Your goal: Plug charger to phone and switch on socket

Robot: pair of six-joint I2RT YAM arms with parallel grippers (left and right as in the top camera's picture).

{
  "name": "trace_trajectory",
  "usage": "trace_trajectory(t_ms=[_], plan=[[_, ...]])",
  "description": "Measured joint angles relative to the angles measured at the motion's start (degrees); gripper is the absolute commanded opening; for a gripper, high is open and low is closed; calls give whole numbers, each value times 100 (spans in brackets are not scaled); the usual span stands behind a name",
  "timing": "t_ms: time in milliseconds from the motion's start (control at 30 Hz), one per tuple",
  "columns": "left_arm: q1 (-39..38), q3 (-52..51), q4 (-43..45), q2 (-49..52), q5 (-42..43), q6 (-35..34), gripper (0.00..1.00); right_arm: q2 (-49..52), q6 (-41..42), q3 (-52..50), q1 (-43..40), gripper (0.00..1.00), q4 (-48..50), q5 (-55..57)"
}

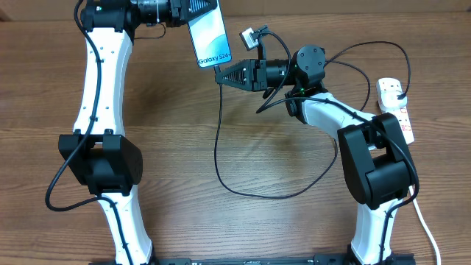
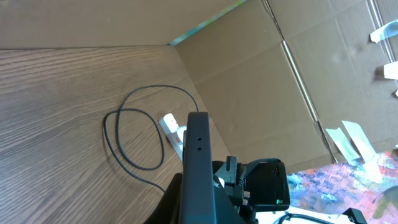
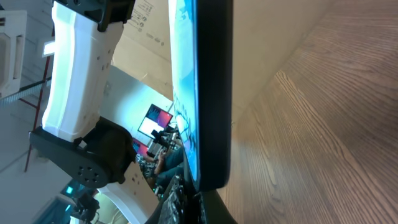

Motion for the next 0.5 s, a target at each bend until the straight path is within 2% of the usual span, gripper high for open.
trace_trajectory(t_ms=[500], plan=[[2, 11, 28, 0, -98, -17, 4, 0, 205, -22, 7, 4, 0, 136]])
